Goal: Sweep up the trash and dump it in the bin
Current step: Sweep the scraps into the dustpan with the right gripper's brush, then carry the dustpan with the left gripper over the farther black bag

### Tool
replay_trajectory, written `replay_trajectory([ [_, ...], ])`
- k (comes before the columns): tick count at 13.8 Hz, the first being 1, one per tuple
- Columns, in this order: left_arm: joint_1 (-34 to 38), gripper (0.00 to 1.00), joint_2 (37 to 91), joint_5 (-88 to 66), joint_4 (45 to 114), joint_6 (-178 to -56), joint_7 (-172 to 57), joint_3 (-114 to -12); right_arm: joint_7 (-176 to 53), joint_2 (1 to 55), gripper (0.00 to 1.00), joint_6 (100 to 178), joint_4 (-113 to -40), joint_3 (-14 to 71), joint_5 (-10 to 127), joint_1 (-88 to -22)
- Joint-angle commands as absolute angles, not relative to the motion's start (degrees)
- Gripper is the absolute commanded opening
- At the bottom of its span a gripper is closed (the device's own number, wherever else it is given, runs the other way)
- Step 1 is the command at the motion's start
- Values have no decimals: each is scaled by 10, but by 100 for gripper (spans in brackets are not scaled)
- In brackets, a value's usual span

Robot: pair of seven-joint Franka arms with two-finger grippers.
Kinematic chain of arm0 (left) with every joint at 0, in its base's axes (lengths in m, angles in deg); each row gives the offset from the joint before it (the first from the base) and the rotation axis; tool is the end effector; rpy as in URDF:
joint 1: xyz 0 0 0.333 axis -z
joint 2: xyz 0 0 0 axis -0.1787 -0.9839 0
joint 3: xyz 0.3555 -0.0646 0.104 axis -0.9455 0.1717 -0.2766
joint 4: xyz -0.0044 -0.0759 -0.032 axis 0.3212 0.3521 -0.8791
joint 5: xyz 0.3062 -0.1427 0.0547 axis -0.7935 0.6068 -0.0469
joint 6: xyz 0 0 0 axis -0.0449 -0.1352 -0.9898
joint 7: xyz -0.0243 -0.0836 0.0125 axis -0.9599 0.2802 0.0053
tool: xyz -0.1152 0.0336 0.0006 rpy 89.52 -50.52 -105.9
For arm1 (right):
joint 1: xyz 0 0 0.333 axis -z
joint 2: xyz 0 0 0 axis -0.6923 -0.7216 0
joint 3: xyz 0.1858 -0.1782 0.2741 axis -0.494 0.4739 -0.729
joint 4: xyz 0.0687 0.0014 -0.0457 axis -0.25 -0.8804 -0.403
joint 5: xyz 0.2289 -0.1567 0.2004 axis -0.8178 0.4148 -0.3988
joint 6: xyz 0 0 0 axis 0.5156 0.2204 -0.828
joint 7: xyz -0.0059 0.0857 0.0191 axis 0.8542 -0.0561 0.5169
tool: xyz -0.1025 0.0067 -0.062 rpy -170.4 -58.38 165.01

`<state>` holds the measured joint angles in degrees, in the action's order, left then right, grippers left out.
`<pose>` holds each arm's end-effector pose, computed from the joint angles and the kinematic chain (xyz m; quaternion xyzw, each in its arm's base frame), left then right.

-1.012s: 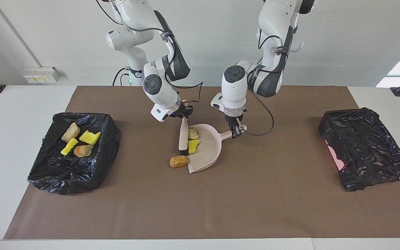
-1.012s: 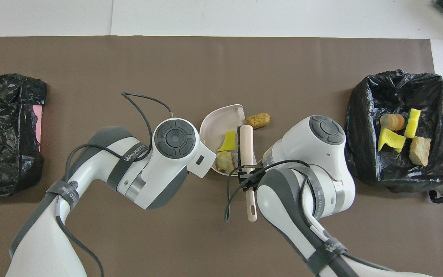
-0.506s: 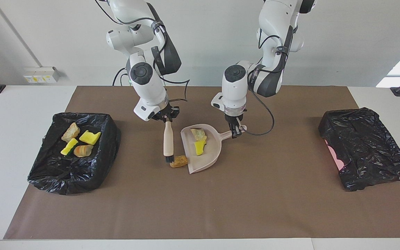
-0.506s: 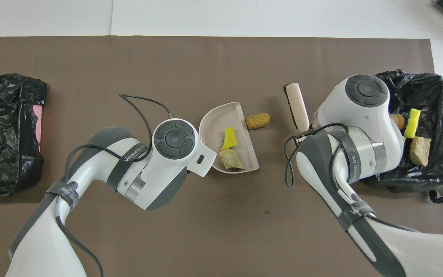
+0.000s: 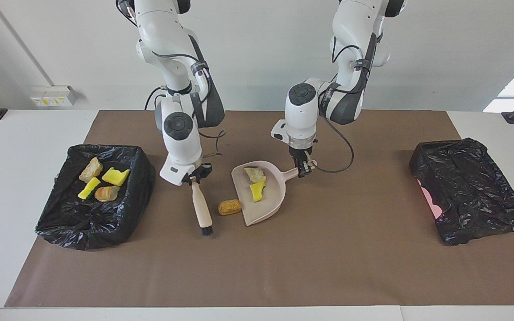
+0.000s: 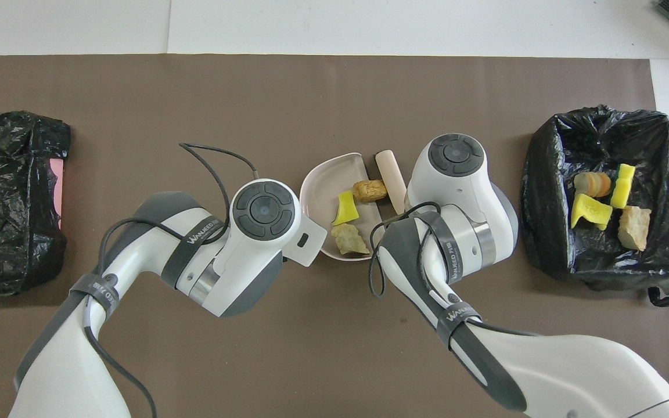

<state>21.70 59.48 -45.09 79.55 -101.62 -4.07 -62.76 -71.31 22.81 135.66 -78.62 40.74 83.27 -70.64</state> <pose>0.4806 -0.3283 0.4394 -0.7728 0.6319 0.0087 0.0579 0.5384 0.2329 0.3932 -0.9826 -0.1498 0.1095 0.0094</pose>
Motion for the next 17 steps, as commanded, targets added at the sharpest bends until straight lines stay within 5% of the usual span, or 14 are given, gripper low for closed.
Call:
replay_trajectory([
  [1,216,0,608,-459,814,-1031,-53,-630,-708,251,0,1359,-827,405,749,-711],
  [6,196,0,604,-456,809,-1037,-20,-629,-739,267,0,1324,-806,412,742,-725],
  [12,128,0,642,-441,805,-1027,123,-631,-803,382,0,1226,-810,418,799,-661],
  [17,18,0,705,-440,807,-992,270,-630,-994,464,0,1207,-904,409,805,-765],
])
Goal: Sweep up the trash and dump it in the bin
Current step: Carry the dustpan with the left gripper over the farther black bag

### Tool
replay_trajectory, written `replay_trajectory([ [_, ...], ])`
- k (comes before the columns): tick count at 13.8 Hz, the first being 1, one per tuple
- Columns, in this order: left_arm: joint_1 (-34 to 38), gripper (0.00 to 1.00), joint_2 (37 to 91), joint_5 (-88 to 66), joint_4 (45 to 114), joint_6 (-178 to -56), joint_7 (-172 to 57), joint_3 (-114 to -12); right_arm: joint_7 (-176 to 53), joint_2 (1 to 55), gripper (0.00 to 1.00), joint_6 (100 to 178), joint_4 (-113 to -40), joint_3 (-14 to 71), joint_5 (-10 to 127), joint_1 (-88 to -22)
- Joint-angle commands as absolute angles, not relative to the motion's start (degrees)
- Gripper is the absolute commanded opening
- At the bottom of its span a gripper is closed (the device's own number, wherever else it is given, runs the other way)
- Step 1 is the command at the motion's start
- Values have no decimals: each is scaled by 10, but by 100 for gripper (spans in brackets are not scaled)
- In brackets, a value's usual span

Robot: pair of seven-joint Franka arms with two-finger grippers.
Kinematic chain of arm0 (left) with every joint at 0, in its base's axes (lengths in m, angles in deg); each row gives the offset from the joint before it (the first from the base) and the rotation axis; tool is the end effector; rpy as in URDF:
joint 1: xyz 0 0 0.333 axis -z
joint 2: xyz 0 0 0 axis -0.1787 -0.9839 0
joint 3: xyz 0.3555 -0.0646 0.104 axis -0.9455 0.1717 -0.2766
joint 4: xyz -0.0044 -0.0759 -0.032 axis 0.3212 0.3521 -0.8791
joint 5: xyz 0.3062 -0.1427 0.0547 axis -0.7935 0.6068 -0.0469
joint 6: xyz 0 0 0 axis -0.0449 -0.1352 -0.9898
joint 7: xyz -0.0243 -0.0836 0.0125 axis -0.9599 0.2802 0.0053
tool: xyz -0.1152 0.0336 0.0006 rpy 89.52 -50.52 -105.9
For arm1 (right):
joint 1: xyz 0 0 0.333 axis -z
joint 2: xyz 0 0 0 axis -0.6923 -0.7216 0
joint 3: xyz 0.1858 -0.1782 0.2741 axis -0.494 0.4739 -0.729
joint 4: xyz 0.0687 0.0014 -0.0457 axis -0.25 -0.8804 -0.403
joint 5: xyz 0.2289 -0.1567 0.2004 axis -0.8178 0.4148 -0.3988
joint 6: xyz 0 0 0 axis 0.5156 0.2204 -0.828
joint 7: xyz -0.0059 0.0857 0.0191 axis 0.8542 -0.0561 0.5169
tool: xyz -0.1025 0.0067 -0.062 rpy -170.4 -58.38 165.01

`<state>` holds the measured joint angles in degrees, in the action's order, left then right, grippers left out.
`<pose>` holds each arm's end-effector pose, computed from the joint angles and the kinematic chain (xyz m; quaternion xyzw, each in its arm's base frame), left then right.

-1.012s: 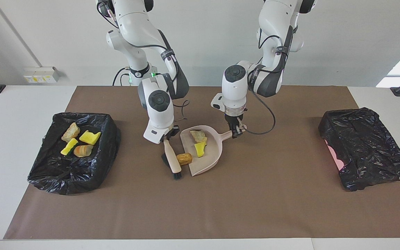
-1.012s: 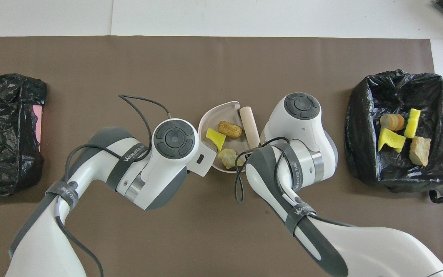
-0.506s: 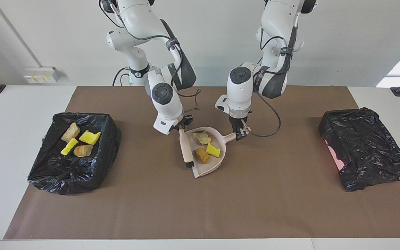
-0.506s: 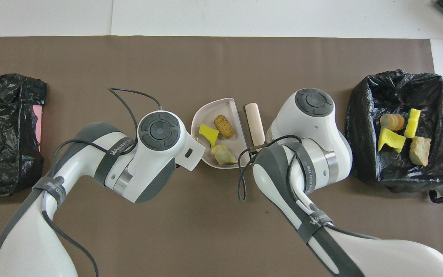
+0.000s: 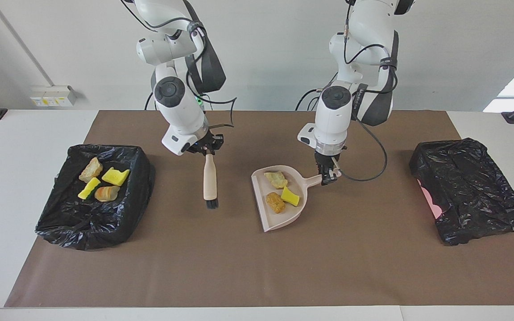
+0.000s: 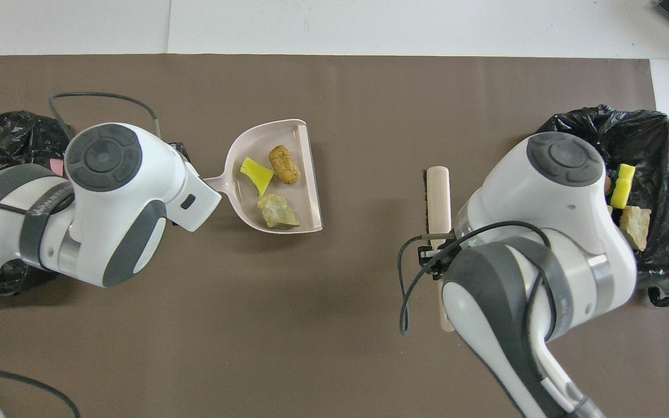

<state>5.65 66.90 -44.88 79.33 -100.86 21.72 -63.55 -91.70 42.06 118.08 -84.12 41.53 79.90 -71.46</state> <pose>0.5364 -0.1701 0.5139 -0.7235 0.6854 -0.0234 0.0793 0.4382 0.1986 0.5198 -0.9869 0.0211 0.1584 0.0209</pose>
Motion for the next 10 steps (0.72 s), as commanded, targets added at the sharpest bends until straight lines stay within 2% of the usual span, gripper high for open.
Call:
replay_trajectory([
  [1,-9,0,711,-440,806,-991,282,-631,-1015,470,0,1212,-925,408,789,-789],
  [4,-89,0,726,-434,803,-990,327,-632,-1013,473,0,1279,-995,407,759,-828],
  [6,-155,0,728,-381,794,-991,349,-633,-1022,470,0,1308,-1010,406,738,-865],
  [10,-285,0,726,-339,781,-993,438,-634,-1026,463,0,1350,-1033,406,726,-876],
])
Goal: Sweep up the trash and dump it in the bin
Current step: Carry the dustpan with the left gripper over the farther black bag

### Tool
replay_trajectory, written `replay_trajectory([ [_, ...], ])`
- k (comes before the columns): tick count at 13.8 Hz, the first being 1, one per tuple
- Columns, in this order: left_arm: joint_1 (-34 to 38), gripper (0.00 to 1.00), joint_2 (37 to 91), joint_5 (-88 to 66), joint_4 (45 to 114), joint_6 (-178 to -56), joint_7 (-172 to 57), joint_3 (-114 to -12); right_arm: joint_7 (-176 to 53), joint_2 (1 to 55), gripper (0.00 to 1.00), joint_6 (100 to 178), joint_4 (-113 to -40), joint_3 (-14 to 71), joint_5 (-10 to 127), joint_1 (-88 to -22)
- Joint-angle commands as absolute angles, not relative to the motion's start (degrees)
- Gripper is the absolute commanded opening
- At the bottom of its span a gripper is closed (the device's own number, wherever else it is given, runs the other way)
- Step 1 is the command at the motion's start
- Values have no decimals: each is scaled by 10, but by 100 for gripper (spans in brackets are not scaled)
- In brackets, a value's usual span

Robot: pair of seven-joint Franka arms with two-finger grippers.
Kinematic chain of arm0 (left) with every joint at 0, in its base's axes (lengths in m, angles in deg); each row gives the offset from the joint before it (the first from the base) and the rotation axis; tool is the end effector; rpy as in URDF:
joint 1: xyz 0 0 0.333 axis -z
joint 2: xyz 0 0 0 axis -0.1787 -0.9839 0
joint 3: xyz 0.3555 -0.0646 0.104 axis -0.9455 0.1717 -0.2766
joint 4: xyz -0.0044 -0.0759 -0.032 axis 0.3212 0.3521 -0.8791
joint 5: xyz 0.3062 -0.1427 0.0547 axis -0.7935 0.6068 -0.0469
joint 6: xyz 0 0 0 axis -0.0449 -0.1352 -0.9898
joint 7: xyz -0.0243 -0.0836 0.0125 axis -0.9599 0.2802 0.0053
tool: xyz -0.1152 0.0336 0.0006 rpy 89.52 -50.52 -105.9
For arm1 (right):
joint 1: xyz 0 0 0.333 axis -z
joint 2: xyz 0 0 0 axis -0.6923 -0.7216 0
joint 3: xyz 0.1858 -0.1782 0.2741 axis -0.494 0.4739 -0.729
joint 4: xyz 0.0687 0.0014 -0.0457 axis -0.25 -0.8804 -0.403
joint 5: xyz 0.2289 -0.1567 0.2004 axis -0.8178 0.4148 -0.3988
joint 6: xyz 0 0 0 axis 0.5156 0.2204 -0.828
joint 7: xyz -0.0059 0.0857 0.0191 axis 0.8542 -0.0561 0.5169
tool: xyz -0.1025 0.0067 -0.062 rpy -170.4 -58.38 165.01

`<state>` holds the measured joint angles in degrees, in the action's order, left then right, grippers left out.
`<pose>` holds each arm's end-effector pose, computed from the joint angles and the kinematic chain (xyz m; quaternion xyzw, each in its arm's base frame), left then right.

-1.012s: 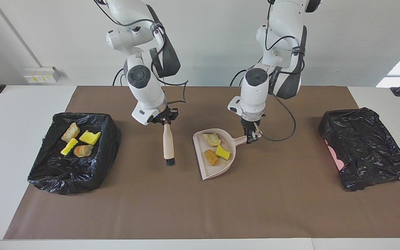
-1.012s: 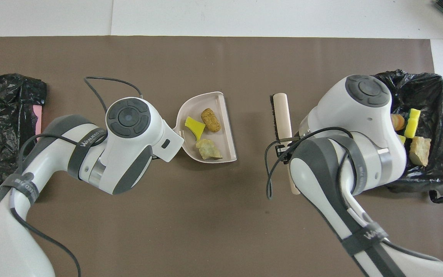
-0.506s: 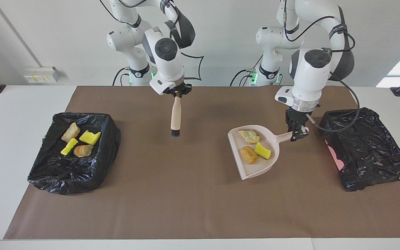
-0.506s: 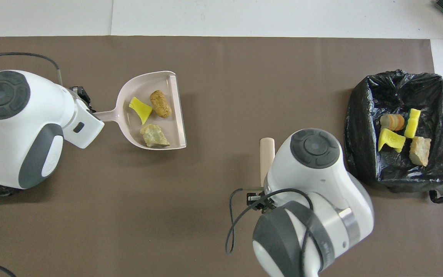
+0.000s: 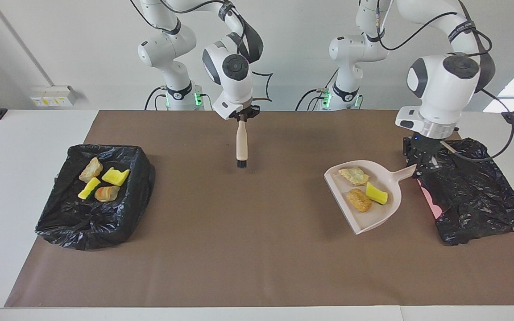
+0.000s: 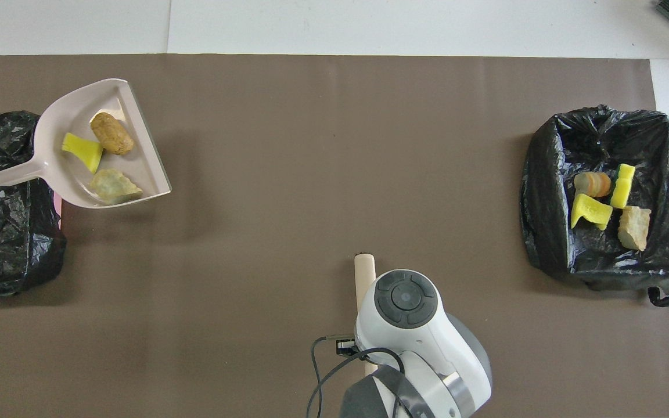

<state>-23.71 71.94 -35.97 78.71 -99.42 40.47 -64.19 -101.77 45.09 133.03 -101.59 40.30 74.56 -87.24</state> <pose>0.5326 0.1078 0.5641 -0.8092 0.5807 -0.0617 0.0641 0.3283 0.2939 0.4424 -0.9844 0.0033 0.1754 0.0144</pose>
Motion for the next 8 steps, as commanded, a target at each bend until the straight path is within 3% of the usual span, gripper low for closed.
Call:
replay_trajectory([
  [1,-314,0,726,-335,780,-994,443,-634,-1026,452,0,1358,-1034,406,716,-877],
  [6,-403,0,729,-343,771,-997,448,-651,-1022,427,0,1399,-1035,406,707,-897],
  [8,-404,0,727,-372,762,-999,447,-665,-1015,424,7,1401,-1039,406,707,-896],
])
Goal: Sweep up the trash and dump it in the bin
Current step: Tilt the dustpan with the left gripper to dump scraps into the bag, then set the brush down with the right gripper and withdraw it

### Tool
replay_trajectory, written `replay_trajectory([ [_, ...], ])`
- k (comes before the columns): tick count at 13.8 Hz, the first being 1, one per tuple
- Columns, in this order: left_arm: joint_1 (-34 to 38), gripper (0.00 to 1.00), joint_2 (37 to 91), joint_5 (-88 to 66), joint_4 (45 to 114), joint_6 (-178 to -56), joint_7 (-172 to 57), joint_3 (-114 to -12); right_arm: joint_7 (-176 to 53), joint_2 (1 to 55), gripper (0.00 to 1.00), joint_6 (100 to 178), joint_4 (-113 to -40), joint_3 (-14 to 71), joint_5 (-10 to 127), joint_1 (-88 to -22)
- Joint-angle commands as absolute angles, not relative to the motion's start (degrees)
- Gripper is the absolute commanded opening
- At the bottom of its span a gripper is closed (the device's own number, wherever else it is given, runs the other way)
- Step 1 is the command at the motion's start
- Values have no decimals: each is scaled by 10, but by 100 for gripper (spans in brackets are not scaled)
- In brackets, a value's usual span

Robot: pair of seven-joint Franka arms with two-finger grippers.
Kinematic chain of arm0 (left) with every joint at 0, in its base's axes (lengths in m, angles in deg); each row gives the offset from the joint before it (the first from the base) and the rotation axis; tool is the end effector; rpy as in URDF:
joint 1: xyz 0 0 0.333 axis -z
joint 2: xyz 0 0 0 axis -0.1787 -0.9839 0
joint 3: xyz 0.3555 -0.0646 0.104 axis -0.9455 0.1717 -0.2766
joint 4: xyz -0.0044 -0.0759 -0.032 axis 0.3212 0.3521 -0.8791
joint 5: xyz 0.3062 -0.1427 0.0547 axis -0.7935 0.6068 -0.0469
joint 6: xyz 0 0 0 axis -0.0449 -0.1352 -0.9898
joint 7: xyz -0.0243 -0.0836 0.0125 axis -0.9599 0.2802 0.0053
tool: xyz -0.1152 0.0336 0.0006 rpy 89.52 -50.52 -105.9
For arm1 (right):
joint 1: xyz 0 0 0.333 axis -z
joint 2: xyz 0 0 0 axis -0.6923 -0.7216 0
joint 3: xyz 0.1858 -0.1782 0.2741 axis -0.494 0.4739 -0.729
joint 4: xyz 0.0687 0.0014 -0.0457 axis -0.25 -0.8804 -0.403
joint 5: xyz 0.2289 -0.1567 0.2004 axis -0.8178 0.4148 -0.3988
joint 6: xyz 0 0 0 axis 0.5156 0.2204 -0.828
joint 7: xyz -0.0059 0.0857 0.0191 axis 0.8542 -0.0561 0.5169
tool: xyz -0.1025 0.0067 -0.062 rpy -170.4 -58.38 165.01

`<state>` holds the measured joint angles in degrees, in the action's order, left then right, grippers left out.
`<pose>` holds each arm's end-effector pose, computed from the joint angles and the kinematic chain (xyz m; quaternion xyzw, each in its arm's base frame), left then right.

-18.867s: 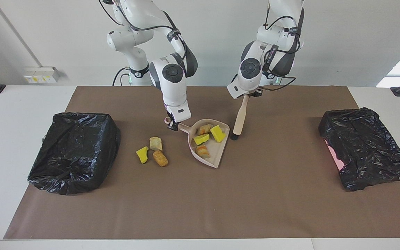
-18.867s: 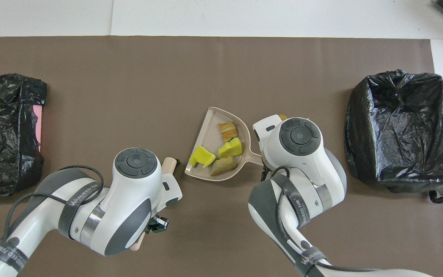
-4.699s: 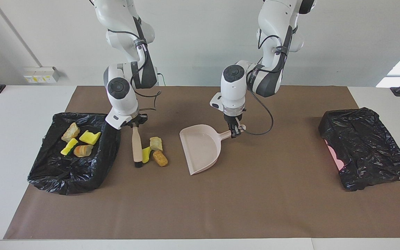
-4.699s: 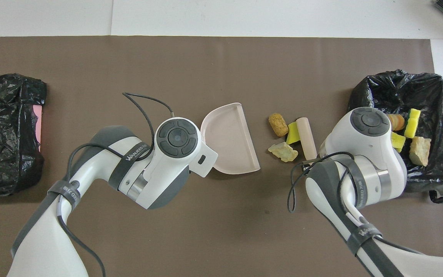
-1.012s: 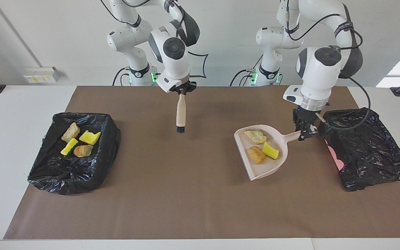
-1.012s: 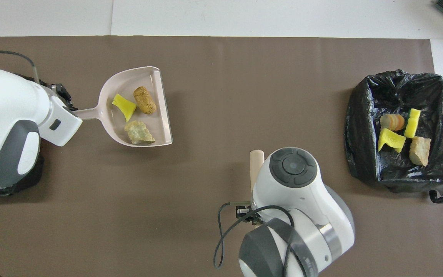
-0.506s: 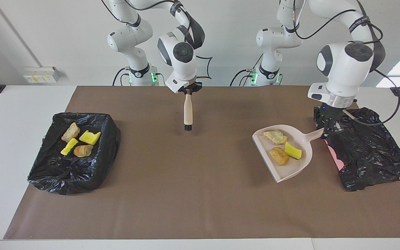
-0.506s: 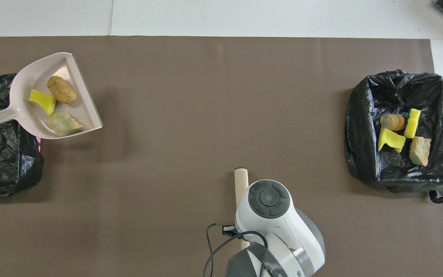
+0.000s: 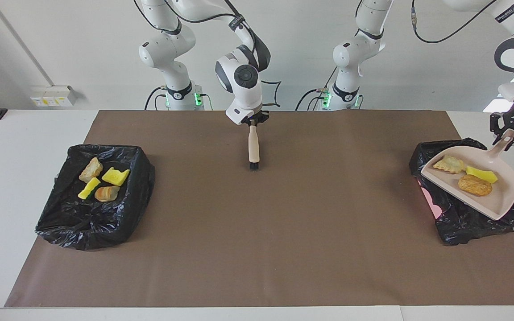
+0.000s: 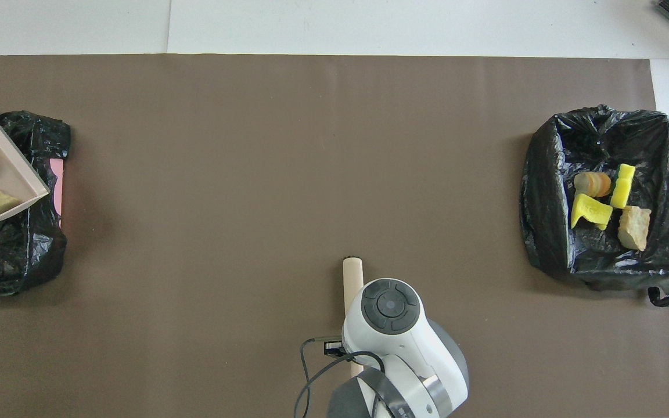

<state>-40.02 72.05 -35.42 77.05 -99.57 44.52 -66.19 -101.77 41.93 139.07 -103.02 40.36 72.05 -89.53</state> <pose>0.4754 0.2708 0.5785 -0.8745 0.4733 -0.0600 0.0871 0.3266 0.3148 0.4146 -0.9849 0.0068 0.1710 0.0266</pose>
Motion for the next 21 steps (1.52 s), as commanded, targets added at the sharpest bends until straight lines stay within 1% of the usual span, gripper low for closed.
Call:
replay_trajectory([
  [1,-405,0,723,-397,756,-1000,447,-670,-1013,423,22,1400,-1039,407,707,-895],
  [2,-404,0,719,-431,746,-1003,446,-672,-1013,422,50,1399,-1037,407,707,-893],
  [3,-405,0,716,-474,738,-1008,445,-673,-1013,421,87,1396,-1035,407,707,-893],
  [4,-405,0,713,-521,737,-1019,442,-673,-1011,421,100,1395,-1032,408,708,-890],
  [7,-404,0,713,-602,738,-1022,435,-673,-987,417,100,1392,-992,410,716,-868],
  [10,-400,0,713,-687,737,-1026,433,-673,-985,426,100,1384,-971,412,728,-847],
  [13,-403,0,716,-717,738,-1020,430,-673,-984,427,100,1318,-903,412,778,-813],
  [16,-397,0,722,-780,738,-1015,435,-673,-975,428,100,1272,-848,412,810,-782],
  [17,-393,0,724,-793,738,-1014,435,-673,-970,434,100,1266,-837,414,822,-773],
  [19,-391,0,731,-825,739,-1015,438,-668,-946,457,100,1264,-834,413,829,-734],
  [21,-389,0,738,-859,738,-1017,452,-657,-903,470,100,1264,-833,414,840,-701],
])
